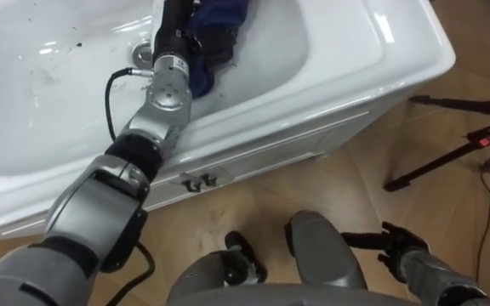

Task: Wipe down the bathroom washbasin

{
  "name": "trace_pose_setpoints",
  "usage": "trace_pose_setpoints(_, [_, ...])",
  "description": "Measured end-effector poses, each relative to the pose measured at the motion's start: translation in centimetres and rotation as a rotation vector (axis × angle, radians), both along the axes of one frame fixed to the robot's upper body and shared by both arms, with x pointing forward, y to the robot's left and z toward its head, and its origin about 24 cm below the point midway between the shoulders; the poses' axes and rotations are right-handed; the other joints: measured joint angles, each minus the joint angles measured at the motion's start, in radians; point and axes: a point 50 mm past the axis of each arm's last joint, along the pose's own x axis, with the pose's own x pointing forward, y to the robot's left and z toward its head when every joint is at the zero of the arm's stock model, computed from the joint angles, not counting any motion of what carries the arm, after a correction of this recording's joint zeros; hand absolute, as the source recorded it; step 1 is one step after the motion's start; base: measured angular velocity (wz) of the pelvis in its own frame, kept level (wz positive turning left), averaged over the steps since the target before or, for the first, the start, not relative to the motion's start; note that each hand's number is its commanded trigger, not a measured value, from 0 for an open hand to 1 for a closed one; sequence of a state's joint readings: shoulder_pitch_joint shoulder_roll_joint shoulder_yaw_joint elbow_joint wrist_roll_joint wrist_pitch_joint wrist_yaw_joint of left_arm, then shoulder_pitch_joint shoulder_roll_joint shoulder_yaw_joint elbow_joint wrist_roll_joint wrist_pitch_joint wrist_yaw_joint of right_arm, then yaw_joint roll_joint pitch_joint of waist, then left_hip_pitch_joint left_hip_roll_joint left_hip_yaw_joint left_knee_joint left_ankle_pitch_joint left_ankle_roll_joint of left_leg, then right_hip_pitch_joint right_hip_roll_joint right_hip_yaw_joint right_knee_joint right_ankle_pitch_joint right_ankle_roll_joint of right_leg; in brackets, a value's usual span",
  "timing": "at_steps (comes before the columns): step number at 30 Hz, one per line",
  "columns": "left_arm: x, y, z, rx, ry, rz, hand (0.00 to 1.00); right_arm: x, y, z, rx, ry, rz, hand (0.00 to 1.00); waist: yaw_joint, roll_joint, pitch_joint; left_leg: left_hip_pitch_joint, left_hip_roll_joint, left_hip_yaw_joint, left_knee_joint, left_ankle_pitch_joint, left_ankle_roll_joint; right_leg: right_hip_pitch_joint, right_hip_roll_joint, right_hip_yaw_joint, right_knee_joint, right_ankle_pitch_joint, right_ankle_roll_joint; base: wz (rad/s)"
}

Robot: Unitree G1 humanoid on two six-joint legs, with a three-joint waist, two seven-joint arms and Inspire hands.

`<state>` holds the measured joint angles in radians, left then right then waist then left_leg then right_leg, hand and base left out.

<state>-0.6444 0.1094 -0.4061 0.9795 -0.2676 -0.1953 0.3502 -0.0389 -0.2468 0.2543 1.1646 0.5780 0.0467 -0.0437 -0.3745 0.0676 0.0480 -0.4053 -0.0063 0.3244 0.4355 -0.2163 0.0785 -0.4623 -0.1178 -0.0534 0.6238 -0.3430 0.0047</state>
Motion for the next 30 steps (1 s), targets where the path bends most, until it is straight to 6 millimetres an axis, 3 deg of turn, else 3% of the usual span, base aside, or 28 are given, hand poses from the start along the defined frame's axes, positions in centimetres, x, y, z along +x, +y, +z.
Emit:
trace_pose_setpoints(6, [-0.2,0.9,-0.6,0.066,0.007,-0.005,1.0,-0.8,-0.6,-0.1,-0.082,0.08,0.111,0.0,0.03,-0.003,0.0017,0.026,0.012,0.034,-0.006,-0.008,-0.007,0.005,0.013,0.027,0.002,0.001,-0.004,-0.19])
trace_pose_setpoints(11, [-0.4,3.2,-1.1,0.291,0.002,-0.034,1.0,0.0,-0.8,0.3,-0.186,0.089,0.26,0.0,0.057,-0.011,0.004,0.046,0.013,0.057,-0.002,-0.013,-0.016,-0.001,0.019,0.049,0.027,-0.002,-0.012,-0.19])
trace_pose_setpoints(16, [-1.6,6.0,-2.4,0.526,0.043,-0.077,1.0,-0.7,-1.2,0.2,-0.185,0.123,0.27,0.0,0.076,-0.013,0.0016,0.072,0.027,0.061,-0.01,-0.014,-0.027,0.026,0.034,0.052,0.016,-0.001,-0.023,-0.09])
trace_pose_setpoints(24, [-3.6,9.6,-3.8,0.778,0.102,-0.082,1.0,-3.0,-2.3,-0.2,-0.13,0.218,0.247,0.0,0.087,-0.011,-0.0115,0.088,0.03,0.056,-0.007,-0.008,-0.037,0.048,0.04,0.048,0.01,0.003,-0.03,0.0])
trace_pose_setpoints(25, [-4.1,10.1,-4.2,0.818,0.119,-0.085,1.0,-3.3,-2.3,-0.2,-0.125,0.231,0.254,0.0,0.095,-0.007,-0.0167,0.093,0.032,0.056,-0.008,-0.008,-0.037,0.056,0.042,0.049,0.007,0.003,-0.031,-0.08])
trace_pose_setpoints(30, [-5.8,11.3,-5.8,0.939,0.213,-0.092,1.0,-4.2,-2.6,-0.3,-0.115,0.291,0.282,0.0,0.129,-0.009,-0.0262,0.149,0.032,0.049,-0.044,-0.003,-0.045,0.112,0.047,0.039,-0.027,0.006,-0.034,-0.02])
